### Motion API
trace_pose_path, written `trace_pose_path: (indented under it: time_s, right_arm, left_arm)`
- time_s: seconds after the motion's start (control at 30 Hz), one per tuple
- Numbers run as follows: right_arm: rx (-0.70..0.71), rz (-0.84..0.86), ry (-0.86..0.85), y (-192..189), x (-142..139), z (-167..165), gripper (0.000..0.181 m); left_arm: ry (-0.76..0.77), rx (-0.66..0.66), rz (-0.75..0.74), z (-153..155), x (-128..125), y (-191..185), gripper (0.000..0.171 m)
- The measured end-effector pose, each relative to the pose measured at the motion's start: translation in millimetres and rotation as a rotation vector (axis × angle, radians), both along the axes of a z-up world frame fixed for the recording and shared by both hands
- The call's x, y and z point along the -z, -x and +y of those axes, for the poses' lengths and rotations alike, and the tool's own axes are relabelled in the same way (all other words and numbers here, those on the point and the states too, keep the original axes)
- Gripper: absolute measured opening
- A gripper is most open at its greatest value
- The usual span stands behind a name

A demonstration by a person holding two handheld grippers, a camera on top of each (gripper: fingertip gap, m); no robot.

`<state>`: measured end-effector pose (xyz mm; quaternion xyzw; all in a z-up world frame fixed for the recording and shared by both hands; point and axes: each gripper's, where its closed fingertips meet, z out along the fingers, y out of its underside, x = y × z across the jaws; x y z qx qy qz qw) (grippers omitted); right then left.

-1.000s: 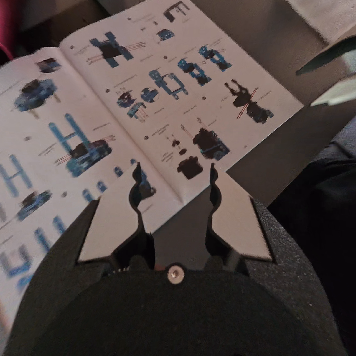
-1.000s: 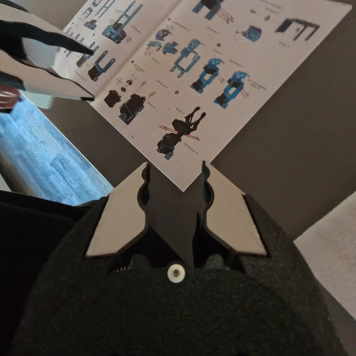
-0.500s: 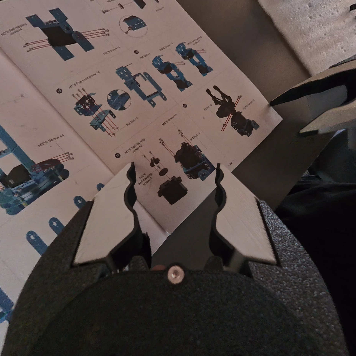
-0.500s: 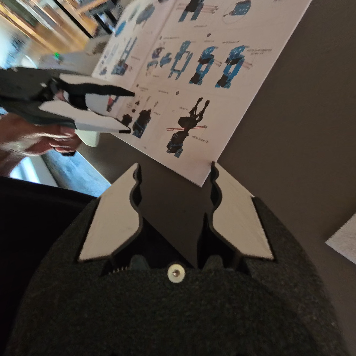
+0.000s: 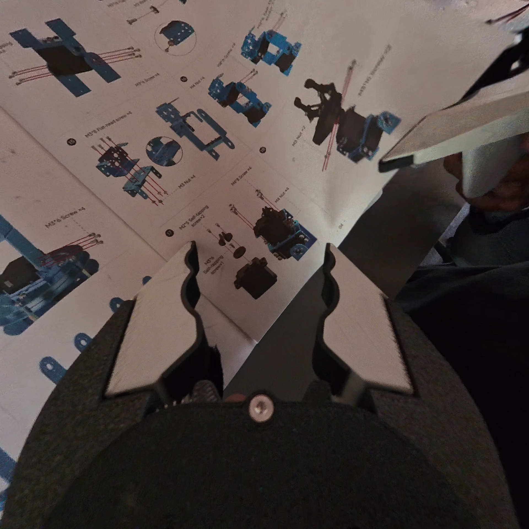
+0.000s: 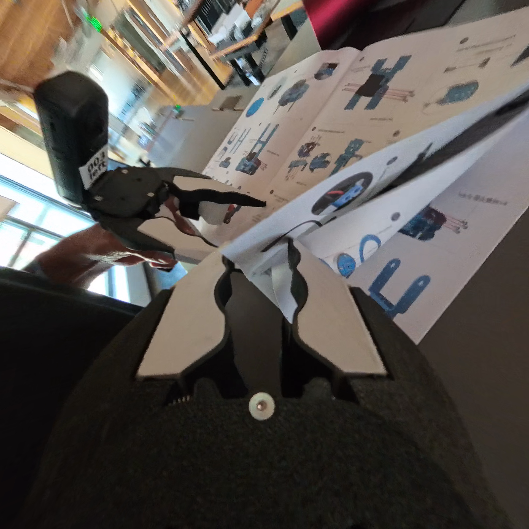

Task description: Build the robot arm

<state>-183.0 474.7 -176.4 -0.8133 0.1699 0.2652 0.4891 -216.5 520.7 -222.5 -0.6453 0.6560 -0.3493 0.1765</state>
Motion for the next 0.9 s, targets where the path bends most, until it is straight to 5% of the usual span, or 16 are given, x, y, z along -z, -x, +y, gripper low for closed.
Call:
trace_pose_path:
  time_s: [0.1,0.23,0.43,0.53,0.7,0.77,0.83,0.9]
  right_arm:
    - [-0.006,-0.194,-0.037,-5,-24,3,0.013]
    - [-0.087,-0.419,-0.020,2,-36,10,0.007]
    - [-0.180,-0.473,0.016,6,-27,25,0.007]
    - [-0.262,-0.576,0.007,14,-32,29,0.002]
    - [-0.510,-0.765,-0.045,54,-36,32,0.000]
    - [-0.611,-0.834,-0.068,74,-33,34,0.000]
    - [-0.674,-0.845,-0.107,92,-33,38,0.000]
    - [-0.740,-0.791,-0.129,106,-33,37,0.000]
  left_arm:
    - [0.100,-0.007,-0.022,-10,-5,-7,0.085]
    - [0.386,-0.006,-0.054,-26,-19,-18,0.076]
    - [0.345,0.081,-0.050,-35,-19,-16,0.074]
    - [0.472,0.041,-0.113,-22,-53,-8,0.074]
    - [0.723,-0.246,-0.201,39,-132,9,0.080]
    - [0.698,-0.332,-0.151,58,-135,9,0.079]
    - [0.610,-0.382,-0.022,73,-113,13,0.066]
    - [0.616,-0.387,0.032,77,-105,19,0.012]
